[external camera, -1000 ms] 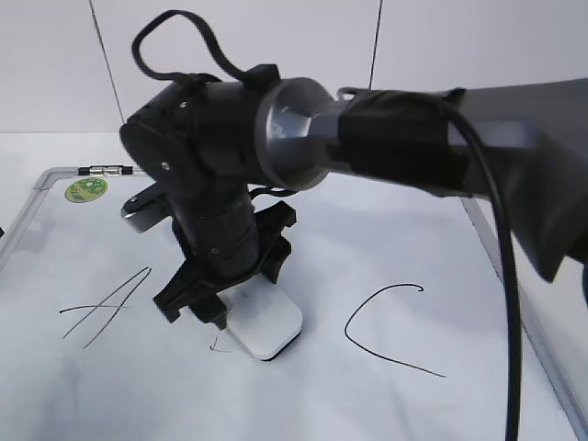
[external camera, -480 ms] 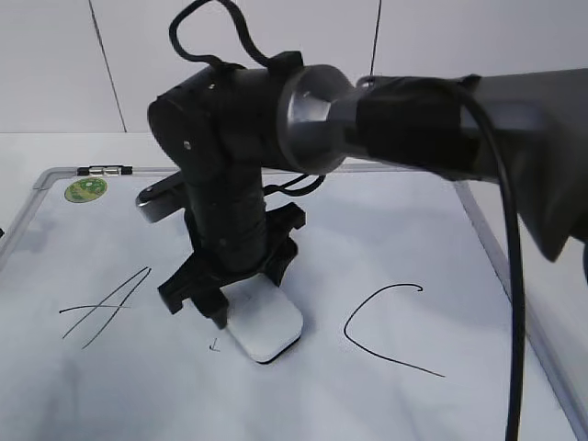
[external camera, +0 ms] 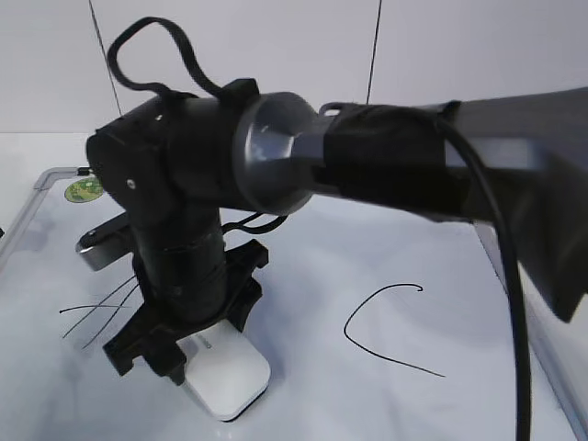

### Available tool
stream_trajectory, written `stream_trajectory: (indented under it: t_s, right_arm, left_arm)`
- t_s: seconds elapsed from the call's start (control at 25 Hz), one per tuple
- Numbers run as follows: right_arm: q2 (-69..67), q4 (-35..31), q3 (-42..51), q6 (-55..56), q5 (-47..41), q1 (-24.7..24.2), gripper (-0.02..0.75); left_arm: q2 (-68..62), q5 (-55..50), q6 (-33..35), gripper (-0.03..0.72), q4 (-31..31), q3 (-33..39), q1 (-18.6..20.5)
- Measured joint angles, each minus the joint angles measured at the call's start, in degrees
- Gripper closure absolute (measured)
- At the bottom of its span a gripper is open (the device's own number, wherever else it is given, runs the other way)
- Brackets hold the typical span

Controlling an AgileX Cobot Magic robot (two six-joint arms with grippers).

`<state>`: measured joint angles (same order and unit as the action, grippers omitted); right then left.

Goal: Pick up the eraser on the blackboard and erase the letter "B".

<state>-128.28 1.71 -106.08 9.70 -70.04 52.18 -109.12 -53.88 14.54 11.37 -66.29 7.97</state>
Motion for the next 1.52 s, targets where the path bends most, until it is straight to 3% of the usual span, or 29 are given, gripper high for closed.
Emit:
stream_trajectory:
  t_s: [0.24,0.72,1.0,1.32,1.52]
  right_arm:
    - [0.0,1.0,0.1,0.0,0.0,3.2,0.224]
    - [0.0,4.8,0.1,1.5,0.0,2.4,0.228]
    - [0.1,5.9,0.1,2.0,0.0,-1.6,0.230]
    - [0.1,6.5,0.1,2.2,0.0,-10.3,0.230]
    - [0.2,5.8,0.1,2.1,0.0,-11.1,0.230]
  left_arm:
    - [0.0,0.1,0.0,0.654,0.2,0.0,0.0]
    - [0.0,0.1,0.0,0.654,0.3,0.0,0.0]
    - [0.0,0.3,0.0,0.654,0.3,0.0,0.0]
    - [0.0,0.4,0.0,0.654,0.3,0.0,0.0]
    - [0.0,0.4,0.0,0.654,0.3,0.0,0.0]
